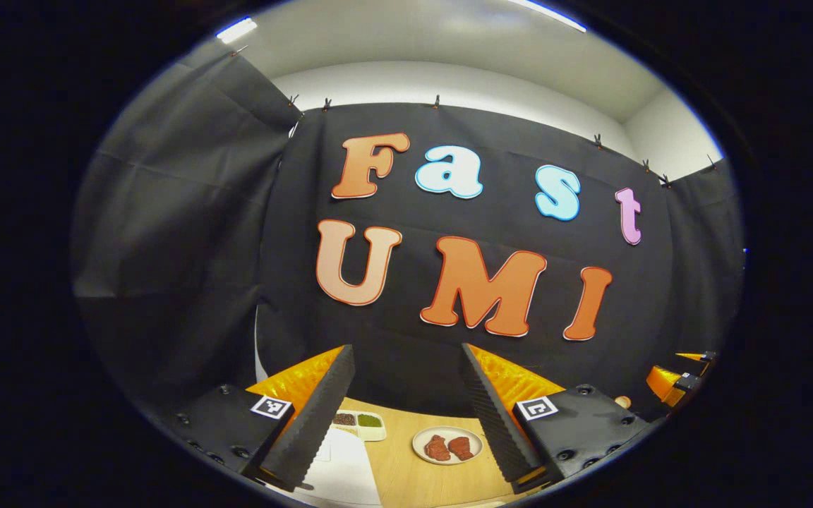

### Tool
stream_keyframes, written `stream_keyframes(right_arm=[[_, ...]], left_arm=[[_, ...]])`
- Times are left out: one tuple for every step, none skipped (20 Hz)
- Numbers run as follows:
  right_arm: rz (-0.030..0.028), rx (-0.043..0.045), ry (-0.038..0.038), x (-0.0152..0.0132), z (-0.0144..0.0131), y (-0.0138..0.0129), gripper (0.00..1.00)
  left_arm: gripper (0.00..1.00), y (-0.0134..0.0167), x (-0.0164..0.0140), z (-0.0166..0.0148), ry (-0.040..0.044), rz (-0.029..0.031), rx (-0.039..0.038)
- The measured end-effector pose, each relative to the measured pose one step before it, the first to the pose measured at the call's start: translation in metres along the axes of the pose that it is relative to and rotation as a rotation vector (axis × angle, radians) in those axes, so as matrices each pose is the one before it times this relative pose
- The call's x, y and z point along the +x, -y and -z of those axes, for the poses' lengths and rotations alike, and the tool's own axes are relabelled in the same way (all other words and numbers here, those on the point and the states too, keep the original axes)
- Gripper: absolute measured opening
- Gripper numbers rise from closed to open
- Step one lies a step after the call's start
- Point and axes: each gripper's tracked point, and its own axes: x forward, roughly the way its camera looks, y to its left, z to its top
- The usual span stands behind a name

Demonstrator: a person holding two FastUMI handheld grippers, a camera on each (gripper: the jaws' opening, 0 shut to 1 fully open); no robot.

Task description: Close the left gripper, press the button to open the rice cooker; take a wooden spoon from the chopstick holder with the right hand, scoop a spoonful of rice and pour it into the rice cooker, then put the wooden spoon back into the chopstick holder.

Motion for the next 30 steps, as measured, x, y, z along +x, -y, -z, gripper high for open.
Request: stream_keyframes(right_arm=[[0.00577,0.00686,0.00495,0.00096,-0.00115,0.00313,0.95],[0.00467,0.00762,0.01010,0.00066,0.00022,0.00371,0.95],[0.00121,0.00774,0.00480,-0.00047,0.00231,0.00141,0.95],[0.00295,0.00823,0.00154,-0.00053,0.00321,0.00105,0.95],[0.00522,0.00646,0.00125,-0.00132,0.00484,0.00339,0.95],[0.00809,-0.00092,-0.00564,0.00036,0.00432,0.00339,0.95],[0.01882,-0.00299,-0.00617,0.00010,0.00255,0.00526,0.95],[0.01613,-0.00032,-0.00674,-0.00141,0.00273,0.00617,0.95],[0.01517,0.00348,-0.00025,-0.00220,0.00226,0.00503,0.95],[0.01341,0.00538,0.00007,-0.00201,0.00117,0.00465,0.95],[0.01212,0.00781,-0.00070,-0.00118,0.00242,0.00314,0.95],[0.01034,0.00875,-0.00547,-0.00123,0.00308,0.00328,0.95],[0.00461,0.00582,-0.01670,-0.00263,0.00727,0.00126,0.95],[0.00636,0.00025,-0.01186,-0.00140,0.00570,0.00153,0.95],[0.00755,-0.00550,-0.01238,-0.00256,0.00649,0.00328,0.95],[0.00691,-0.00298,-0.00687,-0.00225,0.00494,0.00371,0.95],[0.00811,-0.00191,-0.00738,-0.00372,0.00492,0.00490,0.95],[0.01025,-0.00054,-0.01322,-0.00089,0.00762,0.00454,0.95],[0.00882,0.00098,-0.01084,-0.00167,0.00589,0.00428,0.95],[0.00851,0.00202,-0.01295,-0.00087,0.00691,0.00380,0.97],[0.00629,0.00542,-0.01642,-0.00095,0.00621,0.00340,0.97],[0.00700,0.00901,-0.01560,-0.00121,0.00561,0.00352,0.95],[0.00552,0.01059,-0.01054,-0.00129,0.00430,0.00380,0.95],[0.00788,0.00817,-0.00610,-0.00090,0.00325,0.00330,0.95],[0.00871,0.00354,-0.00495,-0.00131,0.00357,0.00399,0.95],[0.01048,-0.00022,-0.00444,-0.00108,0.00234,0.00402,0.95],[0.01052,-0.00248,-0.00489,-0.00104,0.00216,0.00402,0.95],[0.00920,-0.00167,-0.00818,-0.00122,0.00368,0.00288,0.95],[0.00816,0.00007,-0.00715,-0.00179,0.00349,0.00393,0.95],[0.00611,0.00141,-0.00674,-0.00197,0.00307,0.00209,0.95]], left_arm=[[1.00,0.00305,0.00095,0.00081,-0.00195,0.00691,0.00539],[1.00,-0.00044,0.00196,-0.00024,0.00139,-0.00157,0.01785],[1.00,-0.00451,0.00161,-0.00118,0.00107,-0.00958,0.02510],[1.00,-0.00513,0.00151,-0.00027,0.00274,-0.00951,0.02465],[1.00,-0.00277,0.00143,-0.00295,0.00780,-0.00527,0.01927],[1.00,-0.00043,0.00006,-0.00332,0.00950,-0.00255,0.01488],[1.00,-0.00085,-0.00070,-0.00229,0.00629,0.00073,0.01025],[1.00,-0.00204,-0.00176,0.00071,-0.00006,-0.00157,0.00657],[0.99,-0.00123,-0.00130,0.00200,-0.00783,-0.00001,0.00026],[0.99,-0.00112,-0.00315,0.00253,-0.00642,-0.00143,-0.00172],[0.98,-0.00476,-0.00206,0.00056,-0.00164,-0.00796,0.00050],[0.97,-0.00492,-0.00172,0.00261,-0.00397,-0.01015,-0.00432],[1.00,-0.00522,-0.00256,0.00341,-0.00978,-0.01260,-0.00742],[0.99,-0.00324,-0.00259,0.00427,-0.00988,-0.00802,-0.01167],[0.97,-0.00108,-0.00227,0.00144,-0.00563,0.00097,-0.01130],[1.00,-0.00157,-0.00202,0.00322,-0.00690,0.00136,-0.00631],[1.00,-0.00189,-0.00134,0.00215,-0.00566,-0.00210,0.00501],[1.00,-0.00249,-0.00084,0.00300,-0.00769,-0.00449,0.00899],[1.00,-0.00160,-0.00096,0.00140,-0.00814,-0.00092,0.00731],[0.97,0.00010,-0.00118,0.00332,-0.00682,0.00051,0.00466],[0.97,-0.00080,-0.00144,0.00162,-0.00730,0.00016,0.00481],[0.98,-0.00310,-0.00002,0.00572,-0.01610,-0.00660,0.00559],[0.99,-0.00388,0.00061,0.00735,-0.02126,-0.00709,0.00082],[1.00,-0.00153,0.00071,0.00727,-0.02529,0.00199,-0.00439],[1.00,-0.00223,0.00136,0.00722,-0.01991,0.00292,-0.00338],[1.00,-0.00531,0.00031,0.00937,-0.02438,-0.00802,0.00632],[1.00,-0.00567,0.00059,0.01091,-0.03047,-0.00581,0.01601],[1.00,-0.00304,0.00251,0.00806,-0.02014,-0.00270,0.00733],[0.93,-0.00260,0.00088,0.00804,-0.02388,-0.00020,0.00648],[0.78,-0.00142,0.00058,0.01157,-0.03601,0.00143,0.01007]])
